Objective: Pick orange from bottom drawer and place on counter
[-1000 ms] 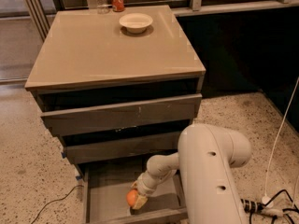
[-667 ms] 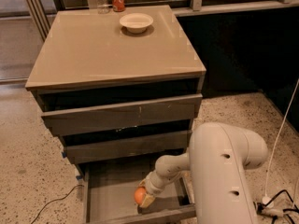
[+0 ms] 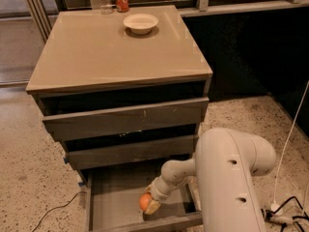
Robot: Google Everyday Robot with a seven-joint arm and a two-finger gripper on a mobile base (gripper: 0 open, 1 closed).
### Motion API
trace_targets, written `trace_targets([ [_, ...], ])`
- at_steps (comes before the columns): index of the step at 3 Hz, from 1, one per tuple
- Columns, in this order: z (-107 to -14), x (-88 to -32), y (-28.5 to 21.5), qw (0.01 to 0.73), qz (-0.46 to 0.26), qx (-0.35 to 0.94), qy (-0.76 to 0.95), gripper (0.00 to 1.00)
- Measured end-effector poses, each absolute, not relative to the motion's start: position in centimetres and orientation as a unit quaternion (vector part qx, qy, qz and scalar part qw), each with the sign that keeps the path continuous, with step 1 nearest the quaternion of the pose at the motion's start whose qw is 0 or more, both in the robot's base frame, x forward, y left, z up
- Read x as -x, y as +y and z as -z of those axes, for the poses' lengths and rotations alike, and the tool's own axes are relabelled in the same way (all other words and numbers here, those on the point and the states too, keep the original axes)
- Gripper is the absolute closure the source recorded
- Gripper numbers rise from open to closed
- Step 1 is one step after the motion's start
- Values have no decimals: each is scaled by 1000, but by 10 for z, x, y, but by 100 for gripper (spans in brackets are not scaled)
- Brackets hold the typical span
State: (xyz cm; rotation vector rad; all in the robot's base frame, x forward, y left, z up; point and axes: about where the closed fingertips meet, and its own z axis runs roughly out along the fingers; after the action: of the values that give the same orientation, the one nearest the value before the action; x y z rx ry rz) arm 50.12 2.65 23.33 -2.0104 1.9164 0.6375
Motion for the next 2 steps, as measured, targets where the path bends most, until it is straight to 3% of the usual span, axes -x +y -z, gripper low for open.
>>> trace_targets([
  [2, -295, -519, -54, 201, -164, 643, 720, 100],
])
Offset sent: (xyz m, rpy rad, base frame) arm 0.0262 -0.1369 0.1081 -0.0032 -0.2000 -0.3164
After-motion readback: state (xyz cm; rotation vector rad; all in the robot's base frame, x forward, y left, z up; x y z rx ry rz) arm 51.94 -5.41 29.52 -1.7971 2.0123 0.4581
